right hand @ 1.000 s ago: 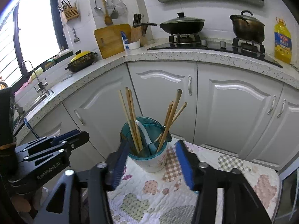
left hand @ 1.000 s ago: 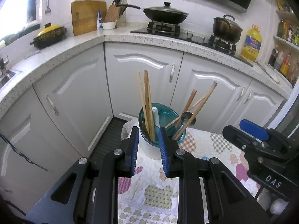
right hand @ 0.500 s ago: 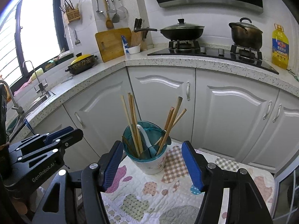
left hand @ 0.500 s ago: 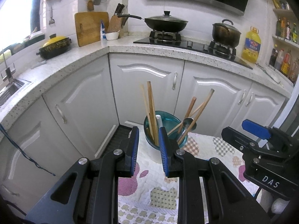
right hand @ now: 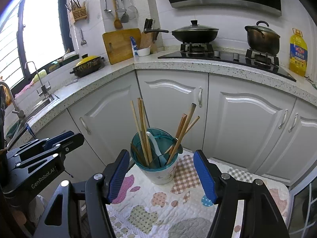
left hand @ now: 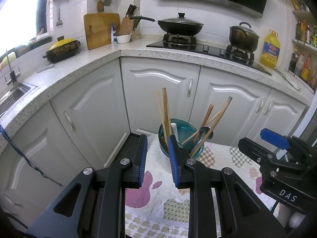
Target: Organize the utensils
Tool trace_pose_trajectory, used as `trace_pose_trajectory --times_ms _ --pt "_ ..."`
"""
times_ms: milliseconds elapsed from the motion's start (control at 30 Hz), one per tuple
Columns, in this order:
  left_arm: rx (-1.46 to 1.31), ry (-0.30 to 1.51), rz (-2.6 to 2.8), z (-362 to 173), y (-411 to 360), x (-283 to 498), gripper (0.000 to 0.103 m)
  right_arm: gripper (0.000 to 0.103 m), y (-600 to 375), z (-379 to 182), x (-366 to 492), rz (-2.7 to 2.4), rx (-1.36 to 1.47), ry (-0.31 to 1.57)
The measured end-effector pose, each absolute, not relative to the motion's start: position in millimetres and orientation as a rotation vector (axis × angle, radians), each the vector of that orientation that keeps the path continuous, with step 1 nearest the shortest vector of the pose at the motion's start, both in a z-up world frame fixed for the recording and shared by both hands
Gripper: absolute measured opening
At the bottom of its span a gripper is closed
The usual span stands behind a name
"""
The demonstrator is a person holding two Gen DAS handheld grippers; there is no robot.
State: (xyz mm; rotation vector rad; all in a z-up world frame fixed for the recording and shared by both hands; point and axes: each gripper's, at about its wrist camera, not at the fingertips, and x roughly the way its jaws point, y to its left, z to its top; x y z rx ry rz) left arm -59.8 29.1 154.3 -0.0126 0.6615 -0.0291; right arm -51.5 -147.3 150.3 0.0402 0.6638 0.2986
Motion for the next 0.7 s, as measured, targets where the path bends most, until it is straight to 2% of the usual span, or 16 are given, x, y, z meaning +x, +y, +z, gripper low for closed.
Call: trace_pose_trajectory --times_ms 700 --pt "-0.002 0.667 -0.017 149.9 29.1 -56.1 0.021 0.066 -143.9 140.5 -47.6 0.295 0.031 0.694"
